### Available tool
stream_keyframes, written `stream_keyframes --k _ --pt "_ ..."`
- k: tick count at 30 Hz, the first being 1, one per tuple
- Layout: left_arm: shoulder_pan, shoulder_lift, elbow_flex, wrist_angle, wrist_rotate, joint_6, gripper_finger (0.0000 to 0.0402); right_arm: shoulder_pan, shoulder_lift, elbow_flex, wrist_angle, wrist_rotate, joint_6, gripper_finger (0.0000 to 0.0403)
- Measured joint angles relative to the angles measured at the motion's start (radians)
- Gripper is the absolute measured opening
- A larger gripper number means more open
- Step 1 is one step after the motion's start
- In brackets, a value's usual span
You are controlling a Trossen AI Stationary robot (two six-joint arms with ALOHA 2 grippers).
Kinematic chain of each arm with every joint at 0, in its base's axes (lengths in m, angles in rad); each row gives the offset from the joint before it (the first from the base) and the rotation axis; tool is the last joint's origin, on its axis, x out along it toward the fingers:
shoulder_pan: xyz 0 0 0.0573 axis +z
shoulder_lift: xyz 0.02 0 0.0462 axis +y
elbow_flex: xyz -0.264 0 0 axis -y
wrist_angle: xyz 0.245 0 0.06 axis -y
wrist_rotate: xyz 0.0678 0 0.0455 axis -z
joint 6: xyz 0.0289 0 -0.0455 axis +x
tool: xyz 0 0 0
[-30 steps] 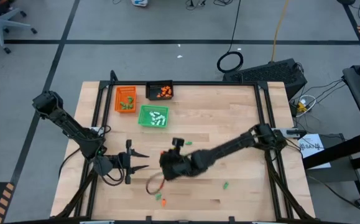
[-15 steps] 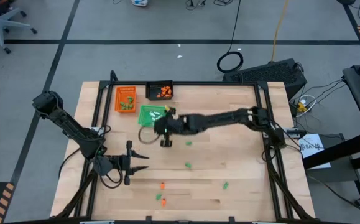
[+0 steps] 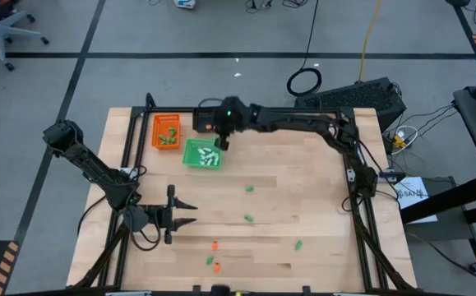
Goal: Sort Halloween decoration
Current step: Put the orange skeleton toy into the black bin, then put the green skeleton toy into the orange bin
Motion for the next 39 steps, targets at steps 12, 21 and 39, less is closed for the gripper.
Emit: stream_keyframes --k 12,21,39 --pt "0.0 -0.004 0.0 0.01 -0.007 0.02 0.0171 -0.118 0.055 0.0 0.189 -0.059 0.063 0.0013" --pt "0.0 -0.004 0.0 0.008 -0.021 0.021 0.0171 -0.131 0.11 0.0 0.149 0.008 0.139 0.0015" --pt "0.0 -0.004 0.0 0.008 -0.026 0.02 0.0171 -0.089 -0.013 0.0 -0.079 0.119 0.17 0.0192"
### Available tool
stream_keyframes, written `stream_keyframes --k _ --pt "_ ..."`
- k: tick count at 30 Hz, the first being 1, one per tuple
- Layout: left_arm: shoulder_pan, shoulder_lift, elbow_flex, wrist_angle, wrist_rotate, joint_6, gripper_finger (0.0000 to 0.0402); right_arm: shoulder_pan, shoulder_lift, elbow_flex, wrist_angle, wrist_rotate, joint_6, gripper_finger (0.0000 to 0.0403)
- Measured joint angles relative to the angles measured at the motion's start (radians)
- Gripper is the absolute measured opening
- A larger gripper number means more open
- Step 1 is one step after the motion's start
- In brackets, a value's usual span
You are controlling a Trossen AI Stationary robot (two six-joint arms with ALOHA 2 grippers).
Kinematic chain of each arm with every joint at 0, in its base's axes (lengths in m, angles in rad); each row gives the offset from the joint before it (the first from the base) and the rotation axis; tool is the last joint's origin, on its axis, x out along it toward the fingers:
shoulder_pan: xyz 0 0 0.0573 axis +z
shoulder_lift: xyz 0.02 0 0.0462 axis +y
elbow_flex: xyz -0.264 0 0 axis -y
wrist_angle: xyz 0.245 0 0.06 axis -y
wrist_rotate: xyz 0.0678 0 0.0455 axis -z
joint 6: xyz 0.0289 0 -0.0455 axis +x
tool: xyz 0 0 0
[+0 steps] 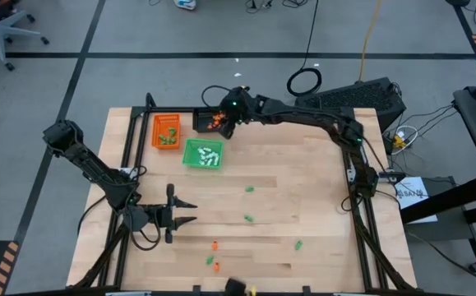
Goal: Sort Halloween decoration
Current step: Put the green skeleton toy into the orange bin
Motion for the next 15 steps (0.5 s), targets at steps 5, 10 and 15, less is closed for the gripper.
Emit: stream_keyframes --k 5,10,15 --pt "0.0 0.0 0.0 0.0 -0.041 0.028 0.0171 0.123 -0.176 0.0 -0.135 -0.039 -0.013 0.0205" --pt "0.0 0.0 0.0 0.0 -0.082 0.027 0.0171 0.295 -0.314 0.001 -0.388 0.083 0.001 0.0197" --pt "0.0 0.0 0.0 0.003 -0.087 0.027 0.0171 0.488 -0.353 0.001 -0.674 0.217 0.175 0.0189"
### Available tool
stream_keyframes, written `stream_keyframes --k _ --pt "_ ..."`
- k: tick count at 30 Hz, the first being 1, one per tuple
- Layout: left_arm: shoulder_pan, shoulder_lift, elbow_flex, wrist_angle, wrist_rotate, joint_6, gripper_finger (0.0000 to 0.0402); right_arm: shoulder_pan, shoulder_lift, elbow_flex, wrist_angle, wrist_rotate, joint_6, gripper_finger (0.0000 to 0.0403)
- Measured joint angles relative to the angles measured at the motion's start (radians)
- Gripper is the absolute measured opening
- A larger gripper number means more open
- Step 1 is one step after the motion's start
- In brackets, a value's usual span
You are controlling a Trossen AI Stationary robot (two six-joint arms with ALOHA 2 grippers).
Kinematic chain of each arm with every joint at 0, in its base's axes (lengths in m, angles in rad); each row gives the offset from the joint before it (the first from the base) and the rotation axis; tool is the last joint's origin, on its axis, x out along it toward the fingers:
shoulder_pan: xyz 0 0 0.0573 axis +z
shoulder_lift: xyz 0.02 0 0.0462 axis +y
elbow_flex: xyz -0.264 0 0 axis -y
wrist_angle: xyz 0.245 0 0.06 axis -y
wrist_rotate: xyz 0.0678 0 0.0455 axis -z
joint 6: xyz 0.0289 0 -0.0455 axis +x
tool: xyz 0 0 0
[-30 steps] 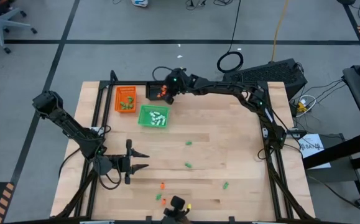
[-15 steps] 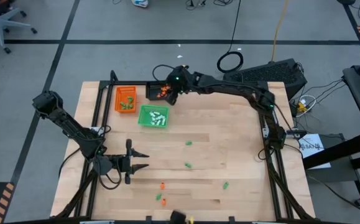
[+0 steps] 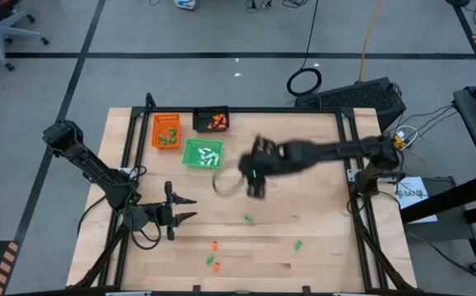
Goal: Sort Halloween decoration
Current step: Put the green skeleton toy into the orange bin
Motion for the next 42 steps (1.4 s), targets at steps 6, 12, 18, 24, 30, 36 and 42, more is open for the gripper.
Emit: stream_keyframes --k 6,12,18,24,30,36,42 --pt "0.0 0.0 0.0 -0.002 0.001 -0.017 0.0171 0.246 -0.001 -0.001 -0.287 0.025 0.295 0.0188" --pt "0.0 0.0 0.0 -0.004 0.003 -0.035 0.0171 0.458 0.004 -0.001 -0.37 0.026 0.449 0.0187" --pt "0.0 0.0 0.0 -0.001 0.005 -0.093 0.0171 0.614 0.049 -0.001 -0.371 0.021 0.533 0.0187" --pt "0.0 0.0 0.0 -0.001 0.007 -0.165 0.0171 0.695 0.126 -0.077 -0.348 -0.04 0.506 0.0187" --pt "0.0 0.0 0.0 0.0 0.007 -0.217 0.0171 0.708 0.138 -0.28 -0.201 -0.142 0.475 0.0187" --pt "0.0 0.0 0.0 0.0 0.007 -0.219 0.0171 0.706 0.136 -0.438 -0.1 -0.159 0.373 0.0187" --pt "0.0 0.0 0.0 0.0 0.007 -0.219 0.0171 0.699 0.135 -0.538 0.011 -0.152 0.336 0.0187"
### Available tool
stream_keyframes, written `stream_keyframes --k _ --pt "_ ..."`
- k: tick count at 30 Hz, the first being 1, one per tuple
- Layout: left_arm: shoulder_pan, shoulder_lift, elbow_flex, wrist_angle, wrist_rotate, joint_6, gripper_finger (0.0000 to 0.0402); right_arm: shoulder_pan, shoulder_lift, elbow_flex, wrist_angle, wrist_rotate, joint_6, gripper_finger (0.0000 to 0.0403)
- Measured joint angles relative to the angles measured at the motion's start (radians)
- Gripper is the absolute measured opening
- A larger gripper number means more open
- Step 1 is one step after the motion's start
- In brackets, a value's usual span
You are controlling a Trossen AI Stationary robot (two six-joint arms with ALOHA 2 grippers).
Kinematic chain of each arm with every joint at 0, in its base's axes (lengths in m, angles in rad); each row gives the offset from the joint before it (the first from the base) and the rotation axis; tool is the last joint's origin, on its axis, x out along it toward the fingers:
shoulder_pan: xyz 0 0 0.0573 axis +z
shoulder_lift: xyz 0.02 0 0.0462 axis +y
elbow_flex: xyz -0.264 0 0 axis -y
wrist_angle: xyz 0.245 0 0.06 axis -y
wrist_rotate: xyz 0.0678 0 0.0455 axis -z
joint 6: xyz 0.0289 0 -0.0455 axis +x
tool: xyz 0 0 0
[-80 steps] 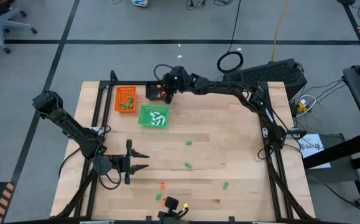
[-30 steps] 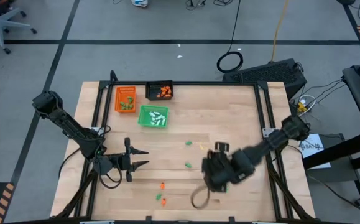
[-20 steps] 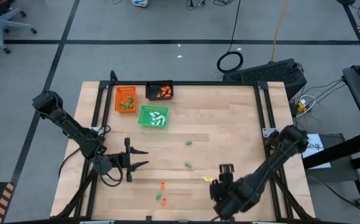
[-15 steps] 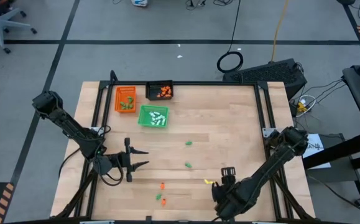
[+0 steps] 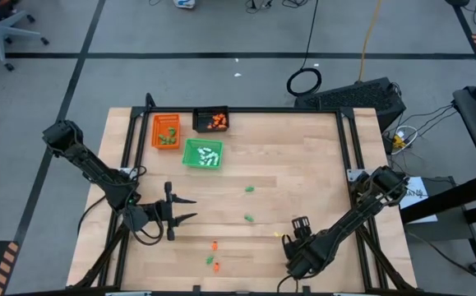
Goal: Sort Halloween decoration
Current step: Put the green skeleton toy into the orange bin
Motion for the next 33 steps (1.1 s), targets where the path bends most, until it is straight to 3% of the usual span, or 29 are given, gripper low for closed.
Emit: stream_keyframes --k 5,20,33 --pt "0.0 0.0 0.0 0.0 0.0 0.0 0.0171 -0.006 -0.003 -0.016 0.043 -0.004 -0.025 0.0172" --pt "0.0 0.0 0.0 0.0 0.0 0.0 0.0171 -0.011 -0.001 -0.018 0.085 -0.02 -0.013 0.0027" --pt "0.0 0.0 0.0 0.07 0.023 -0.002 0.0171 -0.018 0.005 0.039 0.115 0.029 0.045 0.0008"
